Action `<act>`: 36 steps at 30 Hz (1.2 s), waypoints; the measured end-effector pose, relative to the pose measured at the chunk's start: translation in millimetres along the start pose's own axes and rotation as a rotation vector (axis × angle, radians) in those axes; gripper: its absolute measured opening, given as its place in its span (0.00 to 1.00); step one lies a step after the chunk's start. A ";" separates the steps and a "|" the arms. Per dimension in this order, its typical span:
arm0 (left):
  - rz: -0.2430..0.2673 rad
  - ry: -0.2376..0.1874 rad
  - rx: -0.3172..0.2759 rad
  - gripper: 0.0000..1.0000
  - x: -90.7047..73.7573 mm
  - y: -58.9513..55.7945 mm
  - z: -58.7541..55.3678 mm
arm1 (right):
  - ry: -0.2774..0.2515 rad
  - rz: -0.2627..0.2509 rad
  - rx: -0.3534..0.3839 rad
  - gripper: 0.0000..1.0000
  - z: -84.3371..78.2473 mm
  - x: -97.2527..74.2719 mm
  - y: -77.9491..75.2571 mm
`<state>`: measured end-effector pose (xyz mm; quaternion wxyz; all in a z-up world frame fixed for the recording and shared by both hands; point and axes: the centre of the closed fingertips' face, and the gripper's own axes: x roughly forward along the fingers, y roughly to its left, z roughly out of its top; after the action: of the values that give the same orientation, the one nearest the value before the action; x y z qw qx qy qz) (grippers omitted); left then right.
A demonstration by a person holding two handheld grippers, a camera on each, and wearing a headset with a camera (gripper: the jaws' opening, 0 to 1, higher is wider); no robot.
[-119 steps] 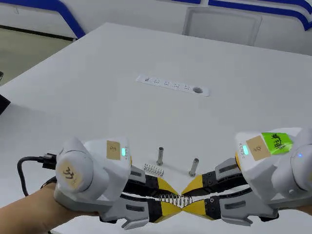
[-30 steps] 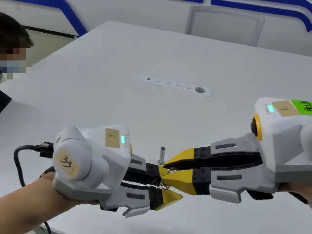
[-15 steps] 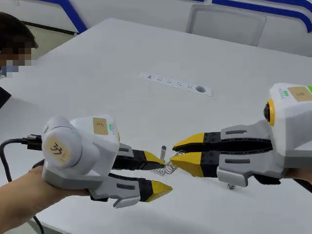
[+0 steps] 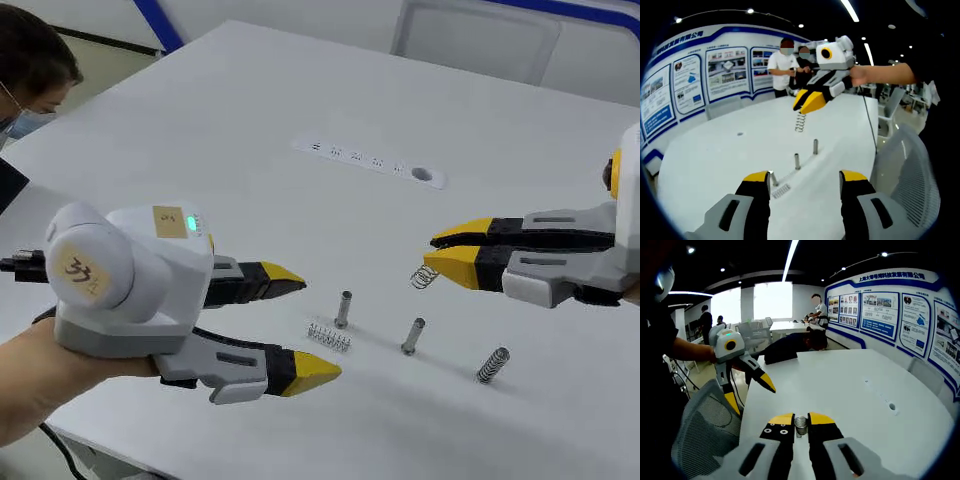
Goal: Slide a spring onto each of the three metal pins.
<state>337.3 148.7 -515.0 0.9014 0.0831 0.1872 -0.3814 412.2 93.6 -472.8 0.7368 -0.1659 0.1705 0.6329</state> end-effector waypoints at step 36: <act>0.077 0.057 -0.093 0.72 -18.5 22.5 -39.4 | 0.179 -0.111 0.137 0.11 -84.4 41.8 -40.0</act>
<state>330.8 188.0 -543.5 0.9127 0.0591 0.2268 -0.3349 454.2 85.6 -565.8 0.7621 -0.1801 0.2692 0.5606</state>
